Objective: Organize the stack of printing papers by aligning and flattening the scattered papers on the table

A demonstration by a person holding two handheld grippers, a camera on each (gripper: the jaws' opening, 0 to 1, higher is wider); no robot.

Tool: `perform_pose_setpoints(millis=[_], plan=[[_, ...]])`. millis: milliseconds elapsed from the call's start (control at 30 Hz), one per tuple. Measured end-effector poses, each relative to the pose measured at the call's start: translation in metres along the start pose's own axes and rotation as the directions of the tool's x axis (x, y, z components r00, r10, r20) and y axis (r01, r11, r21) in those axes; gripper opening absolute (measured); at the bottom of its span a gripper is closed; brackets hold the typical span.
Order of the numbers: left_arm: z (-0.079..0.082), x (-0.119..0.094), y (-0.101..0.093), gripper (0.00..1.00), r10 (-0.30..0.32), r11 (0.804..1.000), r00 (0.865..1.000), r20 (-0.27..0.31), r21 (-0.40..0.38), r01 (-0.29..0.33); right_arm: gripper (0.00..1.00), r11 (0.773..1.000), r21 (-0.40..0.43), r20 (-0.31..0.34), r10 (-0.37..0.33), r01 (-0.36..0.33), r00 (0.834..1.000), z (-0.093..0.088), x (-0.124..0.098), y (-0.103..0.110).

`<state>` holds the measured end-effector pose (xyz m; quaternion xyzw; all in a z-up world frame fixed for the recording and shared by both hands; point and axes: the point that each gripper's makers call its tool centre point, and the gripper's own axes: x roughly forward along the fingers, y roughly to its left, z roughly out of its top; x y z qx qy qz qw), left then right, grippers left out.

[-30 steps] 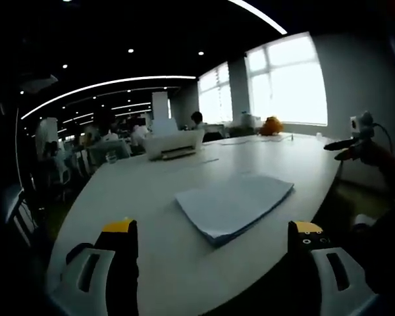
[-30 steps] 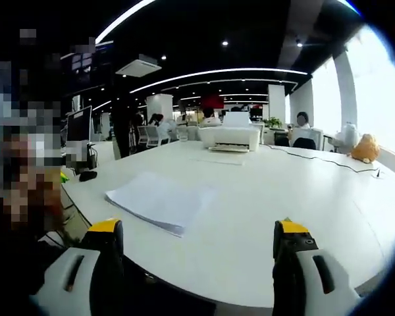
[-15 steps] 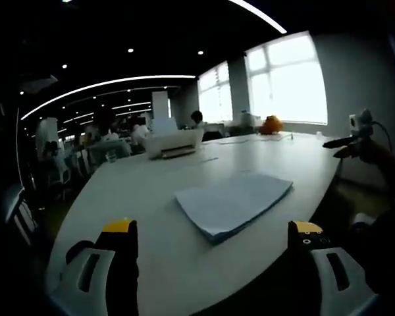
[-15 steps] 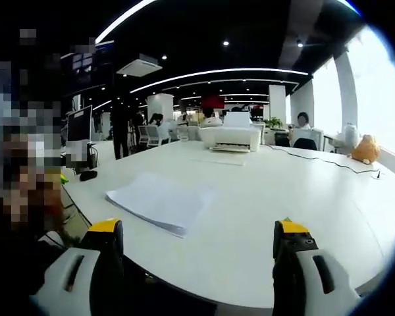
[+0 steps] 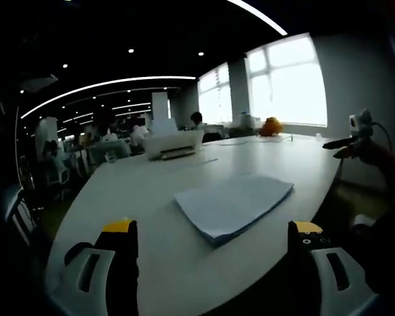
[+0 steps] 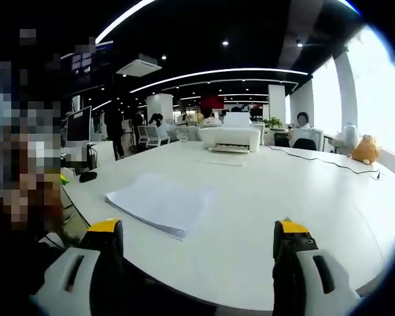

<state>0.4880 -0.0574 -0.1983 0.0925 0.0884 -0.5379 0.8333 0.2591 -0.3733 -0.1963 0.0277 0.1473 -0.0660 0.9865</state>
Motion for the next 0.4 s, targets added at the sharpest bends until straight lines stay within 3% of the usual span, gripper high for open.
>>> perform_pose_setpoints(millis=[400], plan=[[-0.0018, 0.0000, 0.0021, 0.97, 0.004, 1.000, 1.000, -0.002, 0.002, -0.004, 0.90, 1.000, -0.003, 0.010, -0.004, 0.004, 1.000, 0.0036, -0.0013, -0.0010]])
